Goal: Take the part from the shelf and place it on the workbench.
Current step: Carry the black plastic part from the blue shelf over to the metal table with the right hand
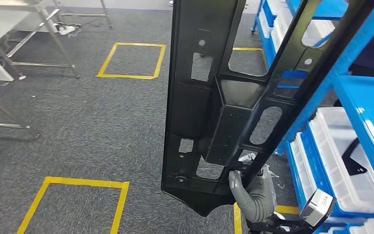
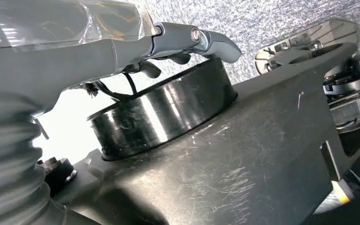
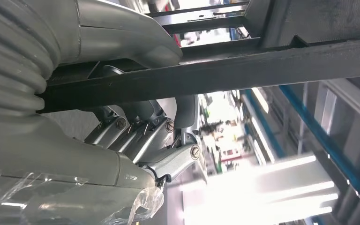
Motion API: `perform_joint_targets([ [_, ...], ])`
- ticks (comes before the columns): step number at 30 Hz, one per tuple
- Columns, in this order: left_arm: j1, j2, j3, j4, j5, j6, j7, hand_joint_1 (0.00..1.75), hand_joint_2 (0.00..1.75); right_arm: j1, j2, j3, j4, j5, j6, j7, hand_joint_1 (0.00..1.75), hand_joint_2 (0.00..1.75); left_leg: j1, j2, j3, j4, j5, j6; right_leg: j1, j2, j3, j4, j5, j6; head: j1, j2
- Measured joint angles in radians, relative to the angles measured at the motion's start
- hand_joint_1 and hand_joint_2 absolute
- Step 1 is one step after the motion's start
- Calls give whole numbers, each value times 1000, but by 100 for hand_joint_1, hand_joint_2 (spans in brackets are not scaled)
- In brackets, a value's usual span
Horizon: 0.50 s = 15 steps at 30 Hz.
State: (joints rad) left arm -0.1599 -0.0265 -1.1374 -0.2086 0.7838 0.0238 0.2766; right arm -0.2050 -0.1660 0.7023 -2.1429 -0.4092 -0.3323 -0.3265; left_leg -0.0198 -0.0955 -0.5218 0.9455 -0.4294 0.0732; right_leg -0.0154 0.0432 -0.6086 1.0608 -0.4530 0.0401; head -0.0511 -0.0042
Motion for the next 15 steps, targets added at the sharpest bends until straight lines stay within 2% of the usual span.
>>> perform_joint_targets([
  [1, -1, 0, 1, 0, -2, -5, 0, 0, 175, -1, 0, 0, 0, 0, 0, 0, 175, 175, 0, -11, 0, 1, -2, -4, -2, 19, 23, -53, 20, -2, 0, 0],
  [2, -2, 1, 1, 0, -4, -10, 0, 0, 175, -2, 1, 0, 0, 0, 0, 0, 175, 175, 0, -21, -2, 1, -4, -8, -3, 31, 36, -82, 26, -4, 0, 0],
  [3, -3, 2, 2, 0, -5, -13, 0, 0, 175, -3, 1, 0, 1, 1, 0, 0, 175, 175, 1, -30, -5, 1, -4, -12, -1, 30, 39, -90, 23, -7, 0, 0],
  [4, -3, 3, 2, 0, -6, -15, 0, 0, 175, -5, 3, 0, 1, 1, 1, 0, 175, 175, 3, -40, -7, 0, -4, -16, -1, 17, 40, -91, 24, -12, 0, 0],
  [5, -2, 4, 3, 0, -6, -16, 0, 0, 175, -7, 4, 0, 1, 1, 1, 0, 175, 175, 4, -38, -8, 3, -7, -21, 0, 4, 43, -93, 23, -16, -1, 0],
  [7, -2, 7, 4, 0, -6, -18, 1, 0, 175, -9, 8, 0, 2, 1, 1, 0, 175, 175, 2, 6, -31, 56, -39, -33, 1, -22, 48, -98, 23, -27, -4, 0],
  [8, -3, 8, 6, 0, -5, -19, 1, 0, 175, -9, 10, 0, 2, 1, 1, 0, 175, 175, 2, 38, -59, 115, -69, -39, 2, -35, 51, -99, 21, -31, -6, 0],
  [9, -5, 10, 7, 0, -4, -21, 1, 0, 175, -8, 11, 1, 3, 3, 1, -1, 175, 175, 2, 61, -95, 188, -103, -44, 3, -48, 52, -99, 19, -35, -8, 0],
  [10, -7, 11, 9, 0, -2, -22, 1, 0, 175, -7, 12, 1, 4, 6, 2, -2, 175, 175, 3, 70, -130, 258, -130, -47, 4, -61, 53, -99, 16, -37, -8, 0],
  [11, -9, 11, 11, 0, 1, -24, 1, 0, 175, -7, 13, 3, 7, 9, 3, -4, 175, 175, 3, 74, -153, 304, -141, -49, 5, -75, 55, -99, 14, -40, -8, 0],
  [12, -9, 11, 13, 0, 3, -26, 1, 0, 175, -7, 15, 5, 9, 13, 4, -6, 175, 175, 5, 75, -157, 312, -134, -49, 5, -88, 58, -99, 11, -40, -8, 0],
  [13, -8, 12, 14, 0, 5, -27, 2, 0, 175, -7, 17, 8, 12, 16, 5, -9, 175, 175, 5, 79, -140, 278, -108, -49, 5, -99, 62, -99, 8, -40, -8, 0],
  [14, -6, 13, 15, 0, 6, -28, 3, 0, 175, -7, 20, 10, 15, 18, 6, -11, 175, 175, 5, 91, -107, 209, -71, -46, 5, -110, 66, -99, 5, -39, -8, 0],
  [15, -4, 14, 16, 1, 7, -30, 3, 0, 175, -8, 23, 11, 18, 20, 7, -13, 175, 175, 2, 118, -69, 129, -37, -42, 7, -119, 71, -99, 2, -36, -8, 0],
])
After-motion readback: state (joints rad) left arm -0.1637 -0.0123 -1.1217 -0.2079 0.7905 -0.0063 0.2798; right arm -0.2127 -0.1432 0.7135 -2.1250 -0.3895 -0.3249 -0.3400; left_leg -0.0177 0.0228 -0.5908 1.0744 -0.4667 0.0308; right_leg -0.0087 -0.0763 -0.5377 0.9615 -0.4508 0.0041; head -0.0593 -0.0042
